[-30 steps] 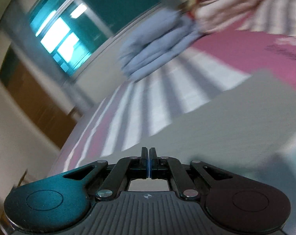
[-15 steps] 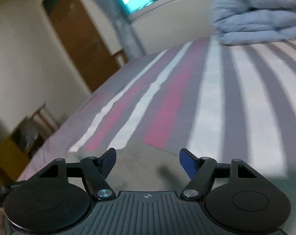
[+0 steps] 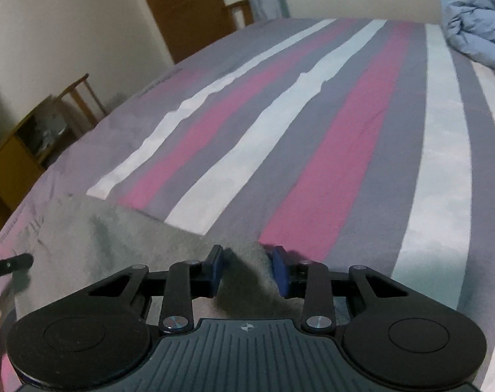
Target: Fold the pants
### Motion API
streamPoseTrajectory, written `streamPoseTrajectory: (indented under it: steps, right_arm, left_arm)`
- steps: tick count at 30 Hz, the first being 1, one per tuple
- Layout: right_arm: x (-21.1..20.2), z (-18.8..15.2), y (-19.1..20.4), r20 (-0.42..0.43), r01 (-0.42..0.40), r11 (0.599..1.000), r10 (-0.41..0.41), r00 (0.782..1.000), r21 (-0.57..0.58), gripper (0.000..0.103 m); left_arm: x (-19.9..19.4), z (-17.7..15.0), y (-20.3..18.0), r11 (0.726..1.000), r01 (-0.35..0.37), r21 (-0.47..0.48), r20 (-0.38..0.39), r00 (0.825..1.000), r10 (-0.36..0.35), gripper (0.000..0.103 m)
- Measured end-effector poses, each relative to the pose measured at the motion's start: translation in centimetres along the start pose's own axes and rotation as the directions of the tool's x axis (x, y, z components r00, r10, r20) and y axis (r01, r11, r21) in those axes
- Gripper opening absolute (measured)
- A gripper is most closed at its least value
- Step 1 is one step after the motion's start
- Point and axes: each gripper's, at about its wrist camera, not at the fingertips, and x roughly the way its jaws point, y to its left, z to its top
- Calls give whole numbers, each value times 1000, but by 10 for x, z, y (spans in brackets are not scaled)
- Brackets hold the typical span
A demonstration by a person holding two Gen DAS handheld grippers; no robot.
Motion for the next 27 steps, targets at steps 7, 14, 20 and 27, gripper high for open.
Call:
streamPoseTrajectory:
  steps: [7, 14, 20, 27]
  right_arm:
    - [-16, 5, 21, 71, 51, 993, -44, 997, -103, 4]
    - [19, -17, 6, 51, 156, 986, -153, 987, -51, 3]
    - [-47, -24, -2, 271, 165, 985, -171, 947, 44, 4]
    - [-165, -95, -28, 361, 150, 985, -173, 916, 88, 4]
  left_arm:
    - [-12, 10, -21, 997, -24, 70, 82, 996, 19, 20]
    - [5, -13, -14, 989, -140, 53, 61, 989, 137, 21]
    - [-29, -4, -13, 976, -206, 64, 112, 974, 198, 60]
    - [-56, -15, -66, 965, -213, 155, 225, 958, 176, 58]
